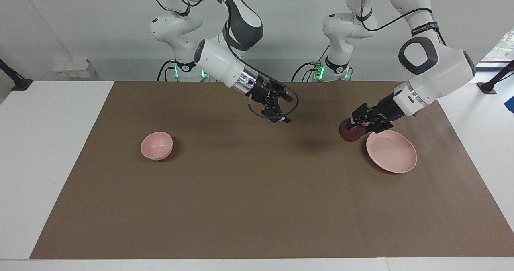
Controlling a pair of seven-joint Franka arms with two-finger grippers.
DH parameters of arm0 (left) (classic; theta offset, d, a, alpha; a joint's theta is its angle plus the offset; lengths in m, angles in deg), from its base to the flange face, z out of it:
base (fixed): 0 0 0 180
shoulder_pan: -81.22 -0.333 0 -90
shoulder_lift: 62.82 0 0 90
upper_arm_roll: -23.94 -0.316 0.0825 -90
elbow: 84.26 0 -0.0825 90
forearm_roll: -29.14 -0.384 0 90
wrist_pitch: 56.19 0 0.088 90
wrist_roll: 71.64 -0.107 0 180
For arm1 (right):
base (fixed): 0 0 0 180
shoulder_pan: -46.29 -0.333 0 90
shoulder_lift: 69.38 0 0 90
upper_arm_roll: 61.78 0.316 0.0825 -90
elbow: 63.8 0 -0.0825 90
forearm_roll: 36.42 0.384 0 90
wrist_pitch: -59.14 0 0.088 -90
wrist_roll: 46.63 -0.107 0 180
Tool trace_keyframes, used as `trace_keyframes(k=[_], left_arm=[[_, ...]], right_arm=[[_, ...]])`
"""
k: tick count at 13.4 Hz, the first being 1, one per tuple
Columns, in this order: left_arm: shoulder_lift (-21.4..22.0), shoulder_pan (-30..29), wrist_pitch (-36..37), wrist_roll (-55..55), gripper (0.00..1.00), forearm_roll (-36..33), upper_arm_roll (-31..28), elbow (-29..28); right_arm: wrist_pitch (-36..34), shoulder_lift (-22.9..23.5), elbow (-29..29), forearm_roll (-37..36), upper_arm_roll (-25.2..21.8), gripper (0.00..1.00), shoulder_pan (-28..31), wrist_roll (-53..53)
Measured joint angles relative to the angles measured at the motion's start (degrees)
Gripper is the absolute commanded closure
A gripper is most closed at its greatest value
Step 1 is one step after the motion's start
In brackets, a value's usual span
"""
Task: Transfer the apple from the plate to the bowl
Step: 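Lift the apple with the left gripper toward the open right gripper, then grasp the apple with the right gripper while the left gripper releases it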
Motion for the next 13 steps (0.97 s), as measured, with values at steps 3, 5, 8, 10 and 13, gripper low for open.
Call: trace_keyframes(k=[3,5,8,10,13], left_arm=[[0.0,0.0,1.6,2.1,1.0,8.8,1.2,0.1],[0.0,0.0,1.8,3.5,1.0,12.1,2.0,0.1],[0.0,0.0,2.4,4.4,1.0,13.5,3.2,0.1],[0.1,0.0,2.7,5.0,1.0,13.6,4.3,0.3],[0.5,0.0,3.7,6.9,1.0,13.6,5.3,0.5]], right_arm=[[4.3,1.5,-0.5,1.1,0.0,0.0,-2.4,0.0],[5.8,2.4,-1.2,1.8,0.0,0.0,-3.7,0.0],[5.8,2.7,-2.0,2.0,0.0,0.0,-3.9,0.0],[5.8,2.9,-3.1,2.0,0.0,0.0,-4.2,0.0],[6.2,3.8,-5.1,2.1,0.0,0.0,-4.3,-0.4]])
